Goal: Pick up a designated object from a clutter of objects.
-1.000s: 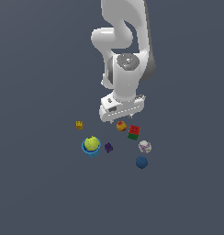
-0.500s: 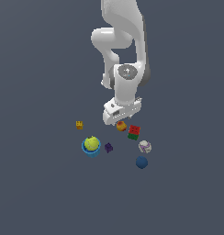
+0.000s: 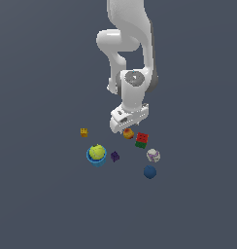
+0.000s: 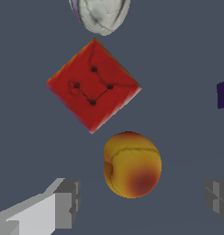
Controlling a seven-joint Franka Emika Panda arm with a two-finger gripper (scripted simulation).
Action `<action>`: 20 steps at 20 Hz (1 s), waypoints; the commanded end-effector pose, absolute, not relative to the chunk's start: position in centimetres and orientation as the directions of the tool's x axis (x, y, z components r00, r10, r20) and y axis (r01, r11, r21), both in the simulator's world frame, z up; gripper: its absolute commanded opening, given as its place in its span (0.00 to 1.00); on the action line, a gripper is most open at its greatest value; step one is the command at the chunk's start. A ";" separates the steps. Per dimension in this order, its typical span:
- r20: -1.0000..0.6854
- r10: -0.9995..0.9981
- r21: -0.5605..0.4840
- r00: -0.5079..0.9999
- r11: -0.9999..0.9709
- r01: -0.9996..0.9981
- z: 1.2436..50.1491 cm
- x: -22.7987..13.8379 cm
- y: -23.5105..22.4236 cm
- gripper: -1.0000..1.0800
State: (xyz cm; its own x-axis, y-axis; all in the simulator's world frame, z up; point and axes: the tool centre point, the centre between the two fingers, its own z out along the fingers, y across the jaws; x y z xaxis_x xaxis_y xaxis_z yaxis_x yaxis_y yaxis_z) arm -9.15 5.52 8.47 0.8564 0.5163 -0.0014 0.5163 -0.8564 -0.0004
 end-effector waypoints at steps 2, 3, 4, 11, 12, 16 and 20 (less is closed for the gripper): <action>-0.001 0.516 0.000 0.856 -0.856 0.516 8.2 -9.2 5.5 0.96; -0.001 0.516 0.000 0.856 -0.856 0.516 8.1 -9.2 5.5 0.96; -0.001 0.517 0.000 0.856 -0.856 0.517 7.8 -9.2 5.5 0.96; 0.000 0.518 0.000 0.855 -0.855 0.518 5.1 -9.3 5.5 0.96; 0.000 0.518 0.000 0.855 -0.855 0.518 4.7 -9.3 5.5 0.96; 0.000 0.519 0.000 0.855 -0.855 0.519 3.8 -9.3 5.5 0.96; 0.000 0.519 0.000 0.855 -0.855 0.519 3.6 -9.3 5.5 0.00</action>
